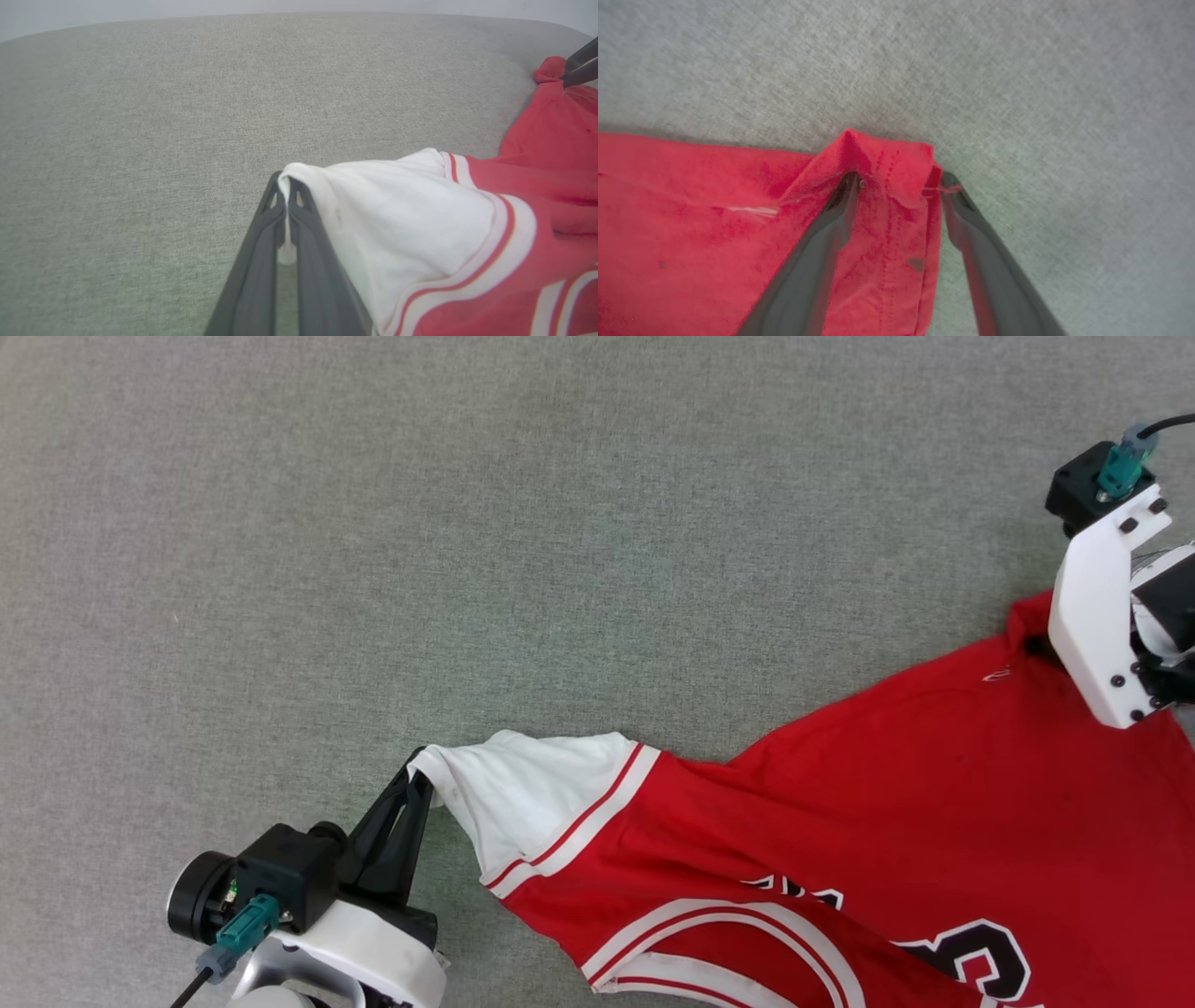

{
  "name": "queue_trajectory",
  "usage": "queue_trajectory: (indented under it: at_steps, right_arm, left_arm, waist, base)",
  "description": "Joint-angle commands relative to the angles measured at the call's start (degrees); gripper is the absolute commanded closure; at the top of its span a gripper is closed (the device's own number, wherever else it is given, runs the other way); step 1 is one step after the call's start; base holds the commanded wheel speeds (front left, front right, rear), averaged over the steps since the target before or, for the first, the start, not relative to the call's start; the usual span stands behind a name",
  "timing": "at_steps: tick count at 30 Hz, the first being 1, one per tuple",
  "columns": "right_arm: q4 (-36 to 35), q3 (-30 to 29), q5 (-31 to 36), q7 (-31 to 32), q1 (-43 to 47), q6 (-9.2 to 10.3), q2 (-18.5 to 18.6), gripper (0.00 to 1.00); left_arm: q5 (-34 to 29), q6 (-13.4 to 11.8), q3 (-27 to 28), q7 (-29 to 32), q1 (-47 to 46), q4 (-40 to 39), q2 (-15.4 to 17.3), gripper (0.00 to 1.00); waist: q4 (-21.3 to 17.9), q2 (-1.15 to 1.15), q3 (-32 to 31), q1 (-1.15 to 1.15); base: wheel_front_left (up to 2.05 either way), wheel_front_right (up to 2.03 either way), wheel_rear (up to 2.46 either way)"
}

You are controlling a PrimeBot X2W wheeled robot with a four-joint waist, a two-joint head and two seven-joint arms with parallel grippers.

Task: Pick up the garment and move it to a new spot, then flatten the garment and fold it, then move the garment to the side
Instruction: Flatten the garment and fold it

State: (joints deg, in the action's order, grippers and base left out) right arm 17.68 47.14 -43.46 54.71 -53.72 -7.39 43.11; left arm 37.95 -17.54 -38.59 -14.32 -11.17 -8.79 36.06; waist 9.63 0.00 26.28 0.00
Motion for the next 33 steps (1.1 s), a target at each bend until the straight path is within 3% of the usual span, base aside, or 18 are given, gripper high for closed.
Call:
queue_trajectory:
  at_steps: [1, 11, 20, 26, 33]
  right_arm:
    - [1.92, 2.39, -1.37, -1.49, 2.47, -0.17, -1.57, 1.00]
    - [-1.46, 1.55, -3.10, -16.10, -1.97, -0.09, 0.84, 1.00]
    - [-3.56, -3.94, -1.75, -28.05, -6.14, -0.08, 2.06, 1.00]
    - [-0.75, -10.12, 4.37, -33.47, -11.39, -0.08, -1.30, 1.00]
    - [1.76, -15.50, 9.89, -34.57, -20.81, -0.08, -4.71, 1.00]
  left_arm:
    - [-0.44, 0.00, 0.23, -0.38, -0.88, 0.51, 0.03, 1.00]
    - [-1.93, -0.05, 1.64, -0.22, -2.13, 0.48, 2.37, 1.00]
    - [-5.03, 2.84, 4.17, 3.60, -15.57, -1.05, 5.19, 1.00]
    - [-6.99, 6.03, 5.61, 6.96, -31.25, 1.74, 3.28, 1.00]
    - [-7.74, 11.87, 6.11, 10.12, -52.08, 10.29, -1.42, 1.00]
  waist:
    - [-0.72, 0.00, -1.13, 0.00]
    - [-3.56, 0.00, -8.25, 0.00]
    - [-5.75, 0.00, -11.49, 0.00]
    - [-6.54, 0.00, -9.63, 0.00]
    - [-7.37, 0.00, -5.42, 0.00]
  base:
    - [0.00, 0.00, 0.00]
    - [0.00, 0.00, 0.00]
    - [0.00, 0.00, 0.00]
    - [0.00, 0.00, 0.00]
    - [0.00, 0.00, 0.00]
